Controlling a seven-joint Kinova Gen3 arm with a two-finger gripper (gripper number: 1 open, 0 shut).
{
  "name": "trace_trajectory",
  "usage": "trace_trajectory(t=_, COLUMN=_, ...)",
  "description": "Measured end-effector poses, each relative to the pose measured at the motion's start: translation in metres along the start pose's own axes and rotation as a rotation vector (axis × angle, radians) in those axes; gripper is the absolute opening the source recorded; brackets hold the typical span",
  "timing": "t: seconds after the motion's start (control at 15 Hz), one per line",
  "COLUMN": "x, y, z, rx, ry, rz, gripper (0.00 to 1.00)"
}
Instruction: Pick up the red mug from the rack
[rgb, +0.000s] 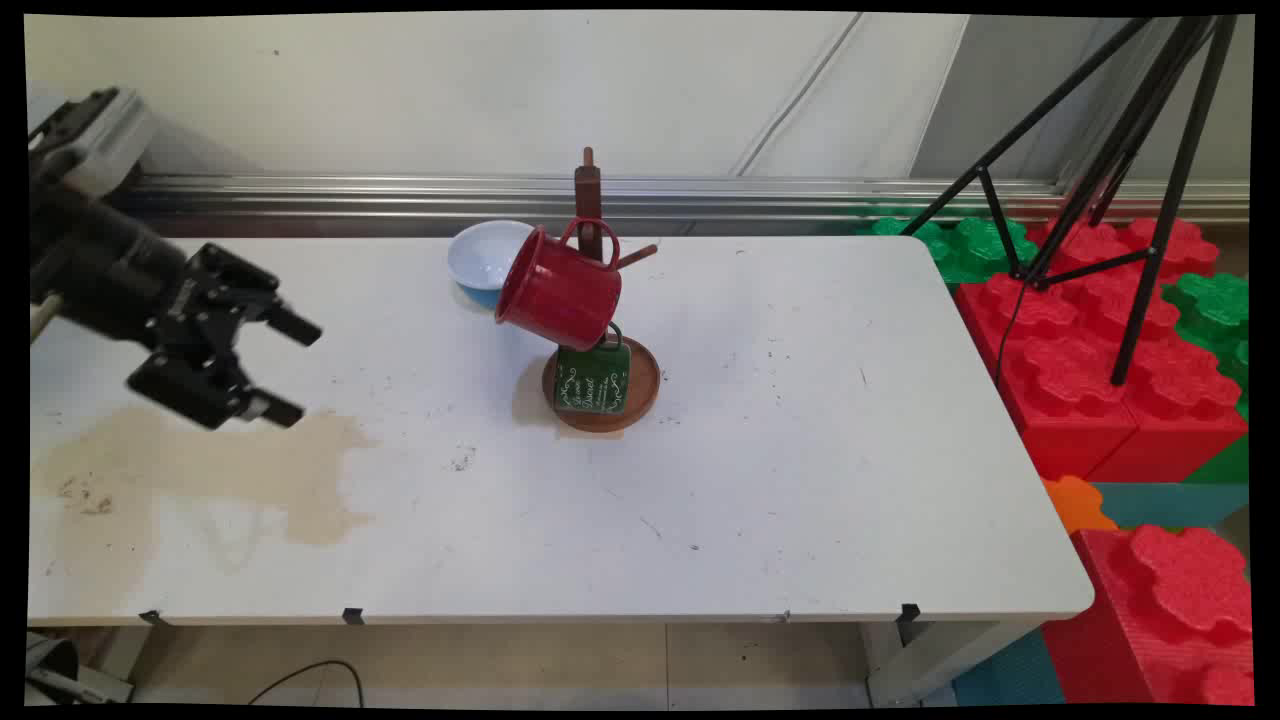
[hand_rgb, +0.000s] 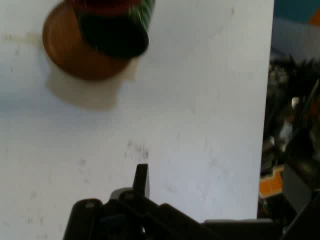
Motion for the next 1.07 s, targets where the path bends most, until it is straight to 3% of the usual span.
trace_trajectory(t=0.6, x=0.056, y=-0.005, z=0.024, rx=0.024, ry=0.179, rz=-0.077, gripper=1.0)
trace_trajectory(t=1.07, x=0.083, y=-0.013, z=0.048, rx=0.032, ry=0.218, rz=-0.137, gripper=1.0)
